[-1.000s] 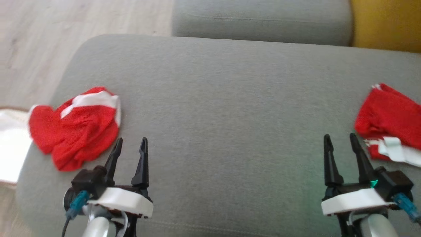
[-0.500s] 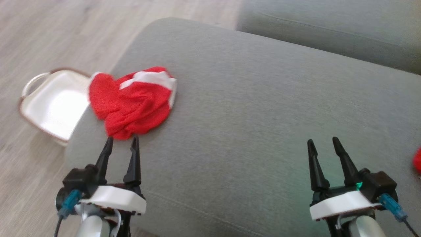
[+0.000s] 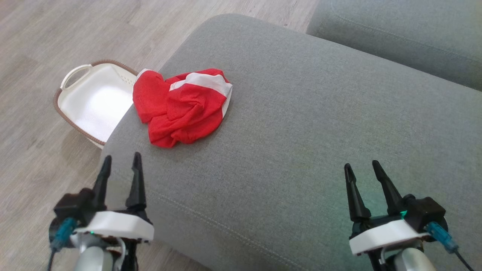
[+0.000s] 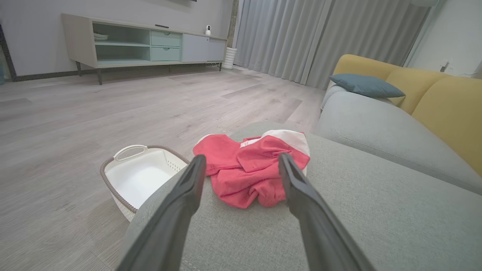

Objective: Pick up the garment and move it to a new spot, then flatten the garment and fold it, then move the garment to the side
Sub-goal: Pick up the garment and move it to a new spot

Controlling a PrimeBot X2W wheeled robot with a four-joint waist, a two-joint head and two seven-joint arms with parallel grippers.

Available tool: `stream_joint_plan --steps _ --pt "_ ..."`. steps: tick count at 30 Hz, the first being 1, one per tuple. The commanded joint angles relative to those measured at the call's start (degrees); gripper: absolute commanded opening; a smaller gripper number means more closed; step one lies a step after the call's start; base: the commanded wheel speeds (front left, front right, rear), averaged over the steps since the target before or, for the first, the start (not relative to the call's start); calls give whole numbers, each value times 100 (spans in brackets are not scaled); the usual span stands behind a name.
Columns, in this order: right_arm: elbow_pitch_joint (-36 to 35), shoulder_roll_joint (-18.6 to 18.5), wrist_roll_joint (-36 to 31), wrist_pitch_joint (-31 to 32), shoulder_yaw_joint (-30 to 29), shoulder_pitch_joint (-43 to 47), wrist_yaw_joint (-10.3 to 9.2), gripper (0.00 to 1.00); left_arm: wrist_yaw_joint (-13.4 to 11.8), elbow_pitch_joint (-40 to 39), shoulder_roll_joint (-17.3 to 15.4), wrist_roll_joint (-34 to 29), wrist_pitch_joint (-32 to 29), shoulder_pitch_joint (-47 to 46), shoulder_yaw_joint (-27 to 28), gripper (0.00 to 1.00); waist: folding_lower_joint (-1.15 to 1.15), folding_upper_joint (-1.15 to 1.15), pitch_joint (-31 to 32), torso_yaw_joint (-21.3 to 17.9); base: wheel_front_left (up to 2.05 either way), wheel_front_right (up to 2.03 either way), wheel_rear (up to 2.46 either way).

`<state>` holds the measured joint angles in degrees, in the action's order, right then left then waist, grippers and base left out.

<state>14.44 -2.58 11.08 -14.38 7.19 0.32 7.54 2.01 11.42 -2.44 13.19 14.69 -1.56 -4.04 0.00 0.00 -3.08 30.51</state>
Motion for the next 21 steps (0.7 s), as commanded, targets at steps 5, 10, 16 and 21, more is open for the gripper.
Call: stream_joint_plan --steps 5,10,16,21 --pt "-208 -30 -125 -62 -52 -364 -5 100 52 -158 -43 -23 31 -458 542 100 0 0 -206 -83 0 0 0" --pt "-348 -30 -451 -62 -353 -635 -5 100 219 228 -242 -140 31 -946 939 100 0 0 -668 -285 0 0 0" --pt "-745 -30 -982 136 -781 -1089 -5 100 390 1554 -844 -141 -63 -2046 1056 100 0 0 -1359 -540 0 0 0" --pt "-1312 -30 -1317 488 -987 -1350 -5 100 519 2885 -1298 7 -589 -3116 742 100 0 0 -1863 -733 0 0 0"
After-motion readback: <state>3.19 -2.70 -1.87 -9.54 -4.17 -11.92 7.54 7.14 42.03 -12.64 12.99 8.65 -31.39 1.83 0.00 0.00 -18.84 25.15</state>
